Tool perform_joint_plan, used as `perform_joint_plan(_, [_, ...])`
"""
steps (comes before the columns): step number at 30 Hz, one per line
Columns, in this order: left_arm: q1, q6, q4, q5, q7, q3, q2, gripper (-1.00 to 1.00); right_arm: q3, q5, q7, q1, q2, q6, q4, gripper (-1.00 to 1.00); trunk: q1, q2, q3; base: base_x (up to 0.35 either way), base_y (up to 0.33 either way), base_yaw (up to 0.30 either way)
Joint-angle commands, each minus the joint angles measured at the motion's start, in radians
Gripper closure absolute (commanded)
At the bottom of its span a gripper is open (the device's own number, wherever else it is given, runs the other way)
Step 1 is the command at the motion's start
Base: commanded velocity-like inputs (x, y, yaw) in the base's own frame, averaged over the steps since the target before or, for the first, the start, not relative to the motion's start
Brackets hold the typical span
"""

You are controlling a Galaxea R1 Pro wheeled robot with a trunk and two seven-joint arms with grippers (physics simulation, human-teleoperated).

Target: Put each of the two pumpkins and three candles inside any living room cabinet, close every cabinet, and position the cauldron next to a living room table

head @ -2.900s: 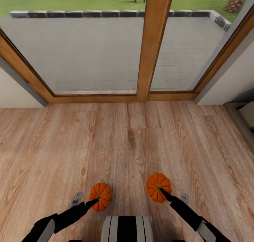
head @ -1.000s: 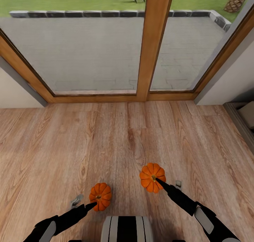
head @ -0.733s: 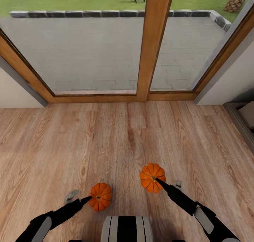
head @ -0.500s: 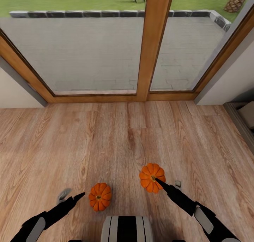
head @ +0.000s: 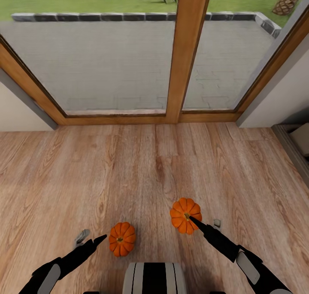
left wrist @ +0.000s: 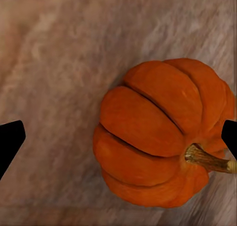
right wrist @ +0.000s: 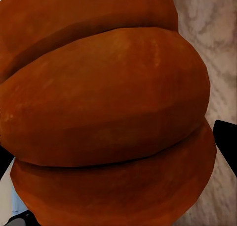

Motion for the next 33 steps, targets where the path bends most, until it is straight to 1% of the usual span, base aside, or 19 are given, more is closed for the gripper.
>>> perform_joint_plan(1, [0.000, 0.008, -0.001, 0.006, -0.002, -0.003, -0.008, -1.00, 0.004, -0.011, 0.001, 0.000, -0.001, 0.009, 0.000, 1.00, 0.000, 0.000, -0.001, 0.000, 0.000, 0.000])
perform_joint_plan(2, [0.000, 0.008, -0.001, 0.005, -0.002, -0.007, -0.013, -1.00, 0.004, -0.011, 0.001, 0.000, -0.001, 0.009, 0.000, 1.00, 0.000, 0.000, -0.001, 0.000, 0.000, 0.000])
perform_joint_plan(3, [0.000, 0.004, -0.001, -0.002, -0.001, -0.024, -0.029, -1.00, 0.004, -0.011, 0.001, 0.000, -0.001, 0.009, 0.000, 1.00, 0.000, 0.000, -0.001, 0.000, 0.000, 0.000])
perform_joint_plan(5, [0.000, -0.009, 0.001, -0.026, 0.012, -0.045, -0.046, -1.00, 0.004, -0.011, 0.001, 0.000, -0.001, 0.009, 0.000, 1.00, 0.000, 0.000, -0.001, 0.000, 0.000, 0.000])
perform_joint_plan(7, [0.000, -0.024, 0.002, -0.048, 0.043, -0.056, -0.056, -1.00, 0.004, -0.011, 0.001, 0.000, -0.001, 0.009, 0.001, 1.00, 0.000, 0.000, -0.001, 0.000, 0.000, 0.000])
perform_joint_plan(8, [-0.001, -0.027, 0.002, -0.053, 0.056, -0.058, -0.058, -1.00, 0.004, -0.011, 0.001, 0.000, -0.001, 0.009, 0.001, 1.00, 0.000, 0.000, -0.001, 0.000, 0.000, 0.000])
perform_joint_plan(12, [0.000, -0.031, 0.000, -0.058, 0.067, -0.060, -0.061, -1.00, 0.004, -0.011, 0.002, 0.000, -0.001, 0.009, 0.002, 1.00, 0.000, 0.000, -0.001, 0.000, 0.000, 0.000])
perform_joint_plan(16, [-0.001, -0.031, -0.001, -0.058, 0.068, -0.061, -0.061, -1.00, 0.004, -0.011, 0.002, 0.000, -0.001, 0.009, 0.002, 1.00, 0.002, -0.001, -0.016, 0.000, 0.000, 0.000])
perform_joint_plan(24, [0.000, -0.033, -0.002, -0.058, 0.066, -0.063, -0.062, -1.00, 0.004, -0.011, 0.002, 0.000, -0.001, 0.004, 0.002, 1.00, 0.002, -0.001, -0.016, 0.000, 0.000, 0.000])
perform_joint_plan(26, [0.000, -0.033, -0.002, -0.060, 0.065, -0.065, -0.067, -1.00, 0.004, -0.011, 0.002, 0.000, -0.001, 0.003, 0.002, 1.00, 0.002, -0.001, -0.016, 0.000, 0.000, 0.000])
perform_joint_plan(29, [0.000, -0.033, -0.002, -0.064, 0.067, -0.066, -0.074, -1.00, 0.004, -0.011, 0.002, 0.000, -0.001, 0.003, 0.002, 1.00, 0.003, -0.002, -0.028, 0.000, 0.000, 0.000])
perform_joint_plan(33, [0.000, -0.033, -0.002, -0.066, 0.067, -0.067, -0.076, -1.00, 0.004, -0.011, 0.002, 0.000, -0.001, 0.003, 0.002, 1.00, 0.003, -0.002, -0.028, 0.000, 0.000, 0.000])
